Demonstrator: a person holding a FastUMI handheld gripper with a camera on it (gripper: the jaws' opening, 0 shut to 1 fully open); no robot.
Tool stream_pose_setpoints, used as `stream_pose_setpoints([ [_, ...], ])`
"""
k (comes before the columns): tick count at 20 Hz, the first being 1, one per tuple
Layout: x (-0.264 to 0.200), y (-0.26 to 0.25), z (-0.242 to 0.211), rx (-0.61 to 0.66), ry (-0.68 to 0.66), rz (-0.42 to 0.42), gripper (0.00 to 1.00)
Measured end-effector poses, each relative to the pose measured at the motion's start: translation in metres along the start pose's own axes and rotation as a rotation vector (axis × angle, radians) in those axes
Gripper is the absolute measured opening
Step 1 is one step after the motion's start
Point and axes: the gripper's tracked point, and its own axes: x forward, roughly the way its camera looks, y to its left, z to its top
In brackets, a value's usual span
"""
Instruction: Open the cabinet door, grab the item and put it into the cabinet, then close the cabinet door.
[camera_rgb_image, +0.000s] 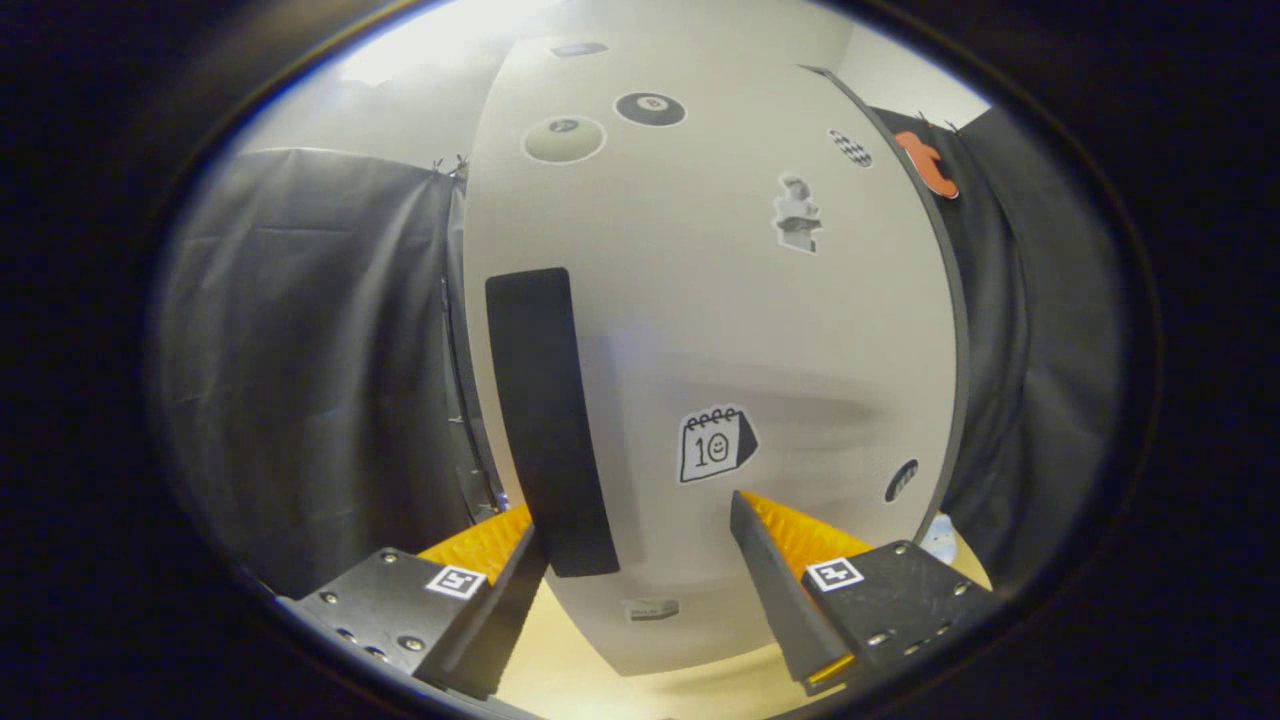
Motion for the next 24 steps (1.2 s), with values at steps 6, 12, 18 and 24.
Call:
stream_pose_setpoints([
  [6, 0.025, 0.039, -0.001, 0.001, -0.015, -0.066, 1.0],
  [12, 0.045, 0.043, -0.001, -0.004, -0.069, -0.178, 1.0],
  [18, 0.065, 0.037, 0.0, -0.022, -0.091, -0.25, 1.0],
  [24, 0.067, 0.038, 0.0, -0.008, -0.103, -0.263, 1.0],
])
